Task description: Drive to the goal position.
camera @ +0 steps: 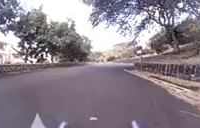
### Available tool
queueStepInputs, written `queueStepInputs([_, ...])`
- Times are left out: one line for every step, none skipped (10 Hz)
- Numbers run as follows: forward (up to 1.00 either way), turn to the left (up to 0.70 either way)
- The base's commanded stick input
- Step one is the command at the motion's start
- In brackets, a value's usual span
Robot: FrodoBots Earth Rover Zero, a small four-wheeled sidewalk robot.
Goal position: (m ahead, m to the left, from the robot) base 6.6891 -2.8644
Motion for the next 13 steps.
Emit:
queueStepInputs([0.50,-0.25])
queueStepInputs([0.50,-0.25])
queueStepInputs([0.50,-0.17])
queueStepInputs([0.50,-0.04])
queueStepInputs([0.50,0.00])
queueStepInputs([0.50,0.00])
queueStepInputs([0.50,0.00])
queueStepInputs([0.50,0.00])
queueStepInputs([0.50,0.00])
queueStepInputs([0.50,0.00])
queueStepInputs([0.50,0.00])
queueStepInputs([0.50,0.00])
queueStepInputs([0.50,0.00])
